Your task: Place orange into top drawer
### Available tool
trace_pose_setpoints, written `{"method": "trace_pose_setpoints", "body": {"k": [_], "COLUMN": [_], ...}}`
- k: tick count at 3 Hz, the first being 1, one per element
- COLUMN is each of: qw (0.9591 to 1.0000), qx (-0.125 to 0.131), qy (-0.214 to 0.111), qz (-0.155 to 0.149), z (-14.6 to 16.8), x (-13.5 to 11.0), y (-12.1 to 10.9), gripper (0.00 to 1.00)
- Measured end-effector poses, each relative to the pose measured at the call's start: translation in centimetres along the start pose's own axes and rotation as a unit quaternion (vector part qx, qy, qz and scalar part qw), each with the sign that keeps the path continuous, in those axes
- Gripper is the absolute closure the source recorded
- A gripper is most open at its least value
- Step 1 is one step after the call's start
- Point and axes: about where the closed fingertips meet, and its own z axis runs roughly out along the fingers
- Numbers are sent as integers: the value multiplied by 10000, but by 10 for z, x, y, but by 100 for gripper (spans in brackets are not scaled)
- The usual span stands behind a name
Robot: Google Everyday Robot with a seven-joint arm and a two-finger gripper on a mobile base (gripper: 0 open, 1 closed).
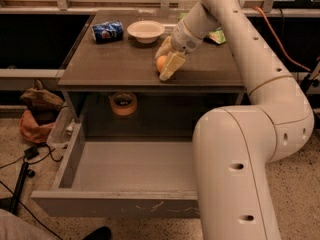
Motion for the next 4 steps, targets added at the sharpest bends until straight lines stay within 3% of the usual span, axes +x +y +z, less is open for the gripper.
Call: {"method": "trace_pose_setpoints", "body": {"k": [2, 3, 4], "qw": [9999, 9997, 9988], "qx": [92, 229, 387], "qy": [-16, -19, -288], "qz": [-48, -79, -11], "z": [-6, -25, -39], "x": [-3, -16, -26], "y": [3, 22, 52], "gripper": [96, 100, 100]}}
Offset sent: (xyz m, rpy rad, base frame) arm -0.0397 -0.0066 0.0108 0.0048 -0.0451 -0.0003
